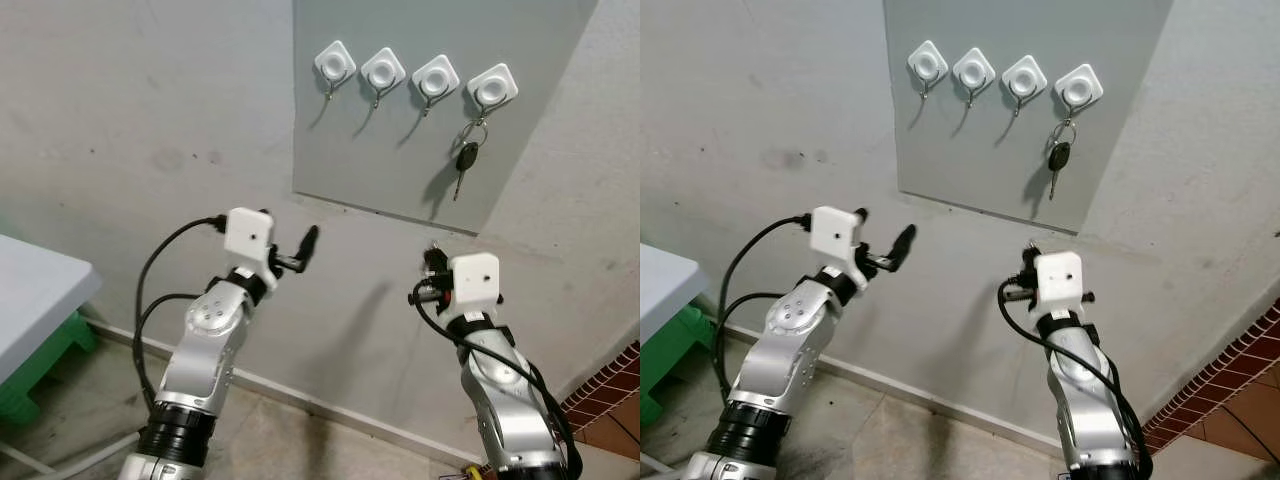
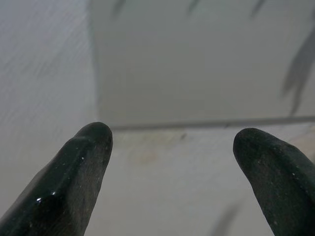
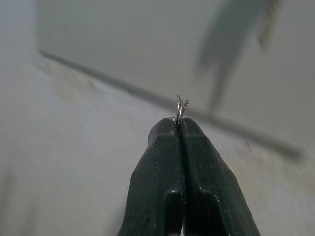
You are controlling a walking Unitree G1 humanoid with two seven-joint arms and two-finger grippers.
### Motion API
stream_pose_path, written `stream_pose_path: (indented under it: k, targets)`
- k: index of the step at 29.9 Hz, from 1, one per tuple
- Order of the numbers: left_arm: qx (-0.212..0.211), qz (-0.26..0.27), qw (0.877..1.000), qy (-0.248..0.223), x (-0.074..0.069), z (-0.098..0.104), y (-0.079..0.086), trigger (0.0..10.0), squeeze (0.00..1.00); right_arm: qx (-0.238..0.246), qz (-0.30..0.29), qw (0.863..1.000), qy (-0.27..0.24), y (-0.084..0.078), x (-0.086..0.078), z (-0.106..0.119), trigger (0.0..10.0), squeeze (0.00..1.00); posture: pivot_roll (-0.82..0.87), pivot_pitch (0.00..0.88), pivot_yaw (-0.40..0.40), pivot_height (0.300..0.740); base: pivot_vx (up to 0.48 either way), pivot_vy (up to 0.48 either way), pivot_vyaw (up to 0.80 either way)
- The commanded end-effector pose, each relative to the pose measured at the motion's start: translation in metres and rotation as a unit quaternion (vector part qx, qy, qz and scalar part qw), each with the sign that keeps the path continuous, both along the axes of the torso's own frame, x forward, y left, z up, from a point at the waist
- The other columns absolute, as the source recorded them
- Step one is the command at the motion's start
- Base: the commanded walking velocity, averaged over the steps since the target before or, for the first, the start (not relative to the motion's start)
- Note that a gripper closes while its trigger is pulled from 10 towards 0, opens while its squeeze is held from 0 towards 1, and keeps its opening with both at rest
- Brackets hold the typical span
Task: Hang keys on a hook
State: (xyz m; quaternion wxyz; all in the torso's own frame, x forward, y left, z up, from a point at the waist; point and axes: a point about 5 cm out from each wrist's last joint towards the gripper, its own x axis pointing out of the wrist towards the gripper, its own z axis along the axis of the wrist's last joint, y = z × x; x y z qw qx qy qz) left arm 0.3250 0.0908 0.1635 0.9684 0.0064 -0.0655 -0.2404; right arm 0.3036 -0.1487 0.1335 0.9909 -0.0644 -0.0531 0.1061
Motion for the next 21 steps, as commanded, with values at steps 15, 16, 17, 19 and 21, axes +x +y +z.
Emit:
stream_pose_path:
  k: [15, 16, 17, 19, 21]
  targets:
    - [0.019, -0.034, 0.997, -0.072, 0.014, 0.043, -0.013, 10.0, 0.0, 0.034, 0.07, 0.995, -0.066, 0.02, 0.031, 0.052, 10.0, 0.0, -0.01, 0.0, -0.013, 0.74, 0.0, 0.0, 0.0]
    - [0.02, -0.044, 0.996, -0.075, 0.013, 0.045, -0.015, 10.0, 0.0, 0.038, 0.077, 0.993, -0.075, 0.024, 0.033, 0.058, 10.0, 0.0, -0.01, 0.0, -0.013, 0.74, 0.0, 0.0, 0.0]
    - [0.024, -0.051, 0.995, -0.083, 0.012, 0.047, -0.017, 10.0, 0.0, 0.043, 0.081, 0.992, -0.082, 0.026, 0.035, 0.063, 10.0, 0.0, -0.01, 0.0, -0.013, 0.74, 0.0, 0.0, 0.0]
    - [0.023, -0.054, 0.995, -0.085, 0.012, 0.049, -0.018, 10.0, 0.0, 0.044, 0.081, 0.992, -0.086, 0.026, 0.036, 0.065, 10.0, 0.0, 0.0, 0.0, -0.014, 0.74, 0.0, 0.0, 0.0]
    - [0.024, -0.062, 0.994, -0.089, 0.013, 0.052, -0.02, 10.0, 0.0, 0.049, 0.087, 0.99, -0.098, 0.026, 0.039, 0.072, 10.0, 0.0, 0.0, 0.0, -0.014, 0.74, 0.0, 0.0, 0.0]
